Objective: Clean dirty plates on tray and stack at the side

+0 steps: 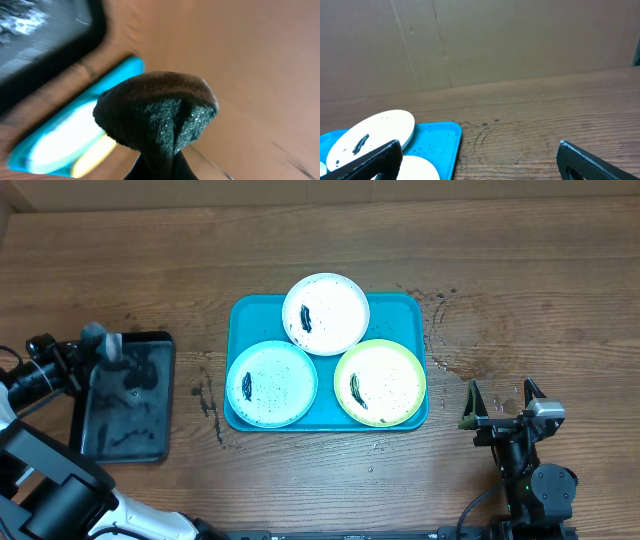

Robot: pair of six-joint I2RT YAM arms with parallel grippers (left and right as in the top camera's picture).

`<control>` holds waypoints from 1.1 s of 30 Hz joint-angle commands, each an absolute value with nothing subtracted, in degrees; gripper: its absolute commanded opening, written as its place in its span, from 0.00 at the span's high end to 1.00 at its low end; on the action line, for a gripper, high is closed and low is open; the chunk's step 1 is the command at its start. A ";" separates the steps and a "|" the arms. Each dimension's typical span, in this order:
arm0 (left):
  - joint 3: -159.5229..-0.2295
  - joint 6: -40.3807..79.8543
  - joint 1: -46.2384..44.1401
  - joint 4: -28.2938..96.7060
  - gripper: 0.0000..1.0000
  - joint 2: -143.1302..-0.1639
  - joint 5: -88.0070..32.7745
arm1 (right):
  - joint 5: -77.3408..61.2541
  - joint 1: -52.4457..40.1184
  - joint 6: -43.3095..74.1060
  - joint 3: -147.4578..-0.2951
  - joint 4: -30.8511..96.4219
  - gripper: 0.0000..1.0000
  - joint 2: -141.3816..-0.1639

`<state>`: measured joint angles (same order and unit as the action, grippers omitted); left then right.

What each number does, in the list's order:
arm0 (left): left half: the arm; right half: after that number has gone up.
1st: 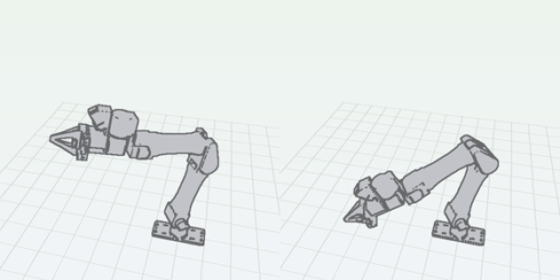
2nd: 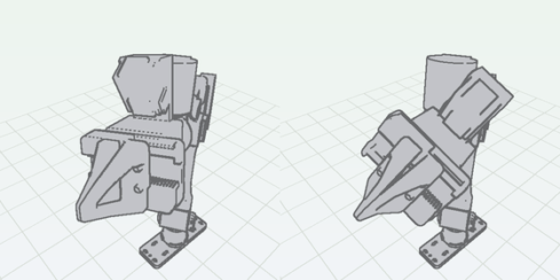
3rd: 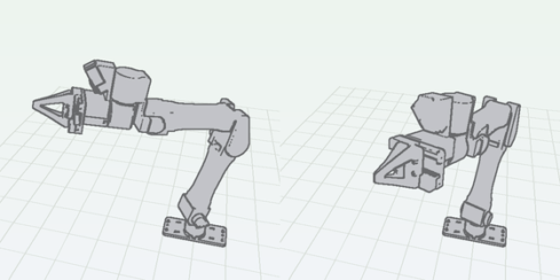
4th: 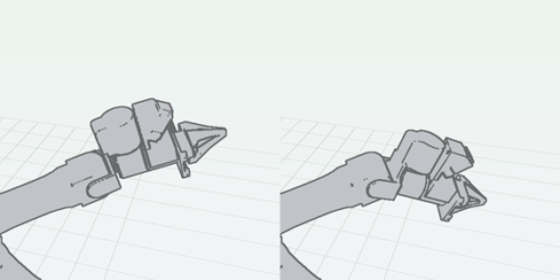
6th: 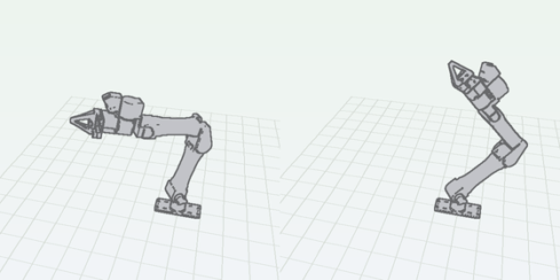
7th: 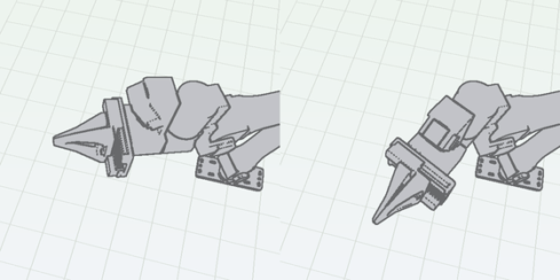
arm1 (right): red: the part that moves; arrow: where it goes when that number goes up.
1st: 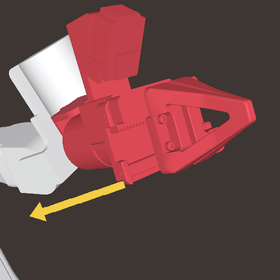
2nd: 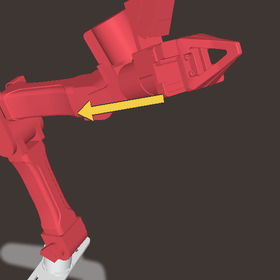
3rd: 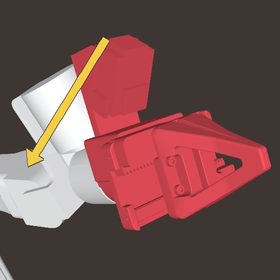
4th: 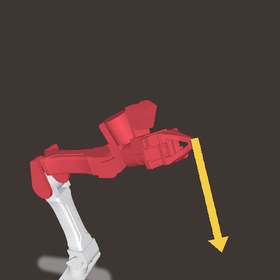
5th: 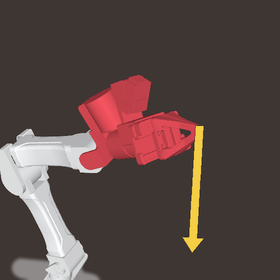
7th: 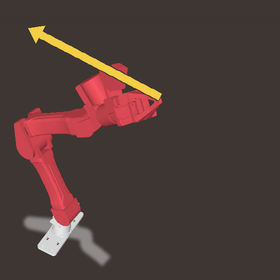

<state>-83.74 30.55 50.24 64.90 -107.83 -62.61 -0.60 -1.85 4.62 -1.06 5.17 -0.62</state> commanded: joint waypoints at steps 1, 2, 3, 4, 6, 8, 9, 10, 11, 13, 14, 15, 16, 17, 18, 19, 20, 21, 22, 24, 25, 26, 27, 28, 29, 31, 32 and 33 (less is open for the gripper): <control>-84.03 31.31 48.66 66.37 0.96 -107.68 -45.84 | -0.05 -1.48 4.45 -0.47 4.80 0.00 -0.16; -82.43 31.31 47.27 66.83 0.96 -107.68 -42.52 | -0.05 -1.48 4.45 -0.47 4.80 0.00 -0.16; -81.45 31.33 46.59 66.52 0.96 -107.81 -40.99 | -0.05 -1.48 4.45 -0.47 4.82 0.00 -0.16; -80.60 31.35 46.09 65.56 0.96 -108.01 -40.29 | -0.05 -1.48 4.45 -0.47 4.80 0.00 -0.16; -78.54 31.92 45.45 62.85 0.96 -108.57 -40.56 | -0.05 -1.48 4.45 -0.47 4.82 0.00 -0.16; -77.23 34.89 45.36 61.89 0.96 -109.12 -40.69 | -0.05 -1.48 4.45 -0.47 4.80 0.00 -0.16; -77.30 35.07 45.45 61.67 0.96 -109.27 -41.41 | -0.05 -1.48 4.45 -0.47 4.82 0.00 -0.16; -77.62 33.78 45.71 61.49 0.96 -109.27 -42.94 | -0.05 -1.48 4.45 -0.47 4.80 0.00 -0.16; -78.30 31.75 45.98 61.89 0.96 -109.25 -45.10 | -0.05 -1.48 4.45 -0.47 4.80 0.00 -0.16; -80.77 27.55 46.41 65.08 0.96 -109.23 -48.69 | -0.05 -1.48 4.45 -0.47 4.80 0.00 -0.16; -82.30 26.68 46.48 67.35 0.96 -109.16 -48.62 | -0.05 -1.48 4.45 -0.47 4.80 0.00 -0.16; -84.16 25.80 46.48 69.63 0.96 -109.03 -47.88 | -0.05 -1.48 4.45 -0.47 4.82 0.00 -0.16; -85.65 24.99 46.48 71.37 0.96 -108.95 -47.07 | -0.05 -1.48 4.45 -0.47 4.82 0.00 -0.16; -87.09 24.16 46.41 73.08 0.96 -108.95 -45.98 | -0.05 -1.48 4.45 -0.47 4.82 0.00 -0.16; -88.42 23.94 46.30 74.63 0.96 -108.95 -44.51 | -0.05 -1.48 4.45 -0.47 4.80 0.00 -0.16; -88.99 23.97 46.06 74.65 0.96 -108.95 -42.04 | -0.05 -1.48 4.45 -0.47 4.80 0.00 -0.16; -88.84 23.99 46.04 74.59 0.96 -108.99 -40.12 | -0.05 -1.48 4.45 -0.47 4.80 0.00 -0.16; -88.36 24.08 46.04 74.06 0.96 -109.14 -38.35 | -0.05 -1.48 4.45 -0.47 4.80 0.00 -0.16; -87.39 24.82 46.04 72.88 0.96 -109.30 -36.34 | -0.05 -1.48 4.45 -0.47 4.80 0.00 -0.16; -84.42 26.57 46.04 69.49 0.96 -109.58 -33.95 | -0.05 -1.48 4.45 -0.47 4.82 0.00 -0.16; -82.26 27.09 46.04 67.37 0.96 -109.80 -34.11 | -0.05 -1.48 4.45 -0.47 4.80 0.00 -0.16; -80.53 27.33 46.04 65.76 0.96 -110.08 -34.00 | -0.05 -1.48 4.45 -0.47 4.80 0.00 -0.16; -78.46 27.44 46.04 63.22 0.96 -110.37 -33.58 | -0.05 -1.48 4.45 -0.47 4.80 0.00 -0.16; -77.21 27.44 46.06 61.54 0.96 -110.50 -33.41 | -0.05 -1.48 4.45 -0.47 4.82 0.00 -0.16; -76.64 27.44 46.15 60.71 0.96 -110.50 -33.45 | -0.05 -1.48 4.45 -0.47 4.82 0.00 -0.16; -77.45 27.00 46.37 60.99 0.96 -110.41 -33.50 | -0.05 -1.48 4.45 -0.47 4.82 0.00 -0.16; -78.63 26.72 46.46 62.04 0.96 -110.19 -33.50 | -0.05 -1.48 4.45 -0.47 4.82 0.00 -0.16; -80.23 26.04 46.48 63.61 0.96 -109.93 -33.45 | -0.05 -1.48 4.45 -0.47 4.80 0.00 -0.16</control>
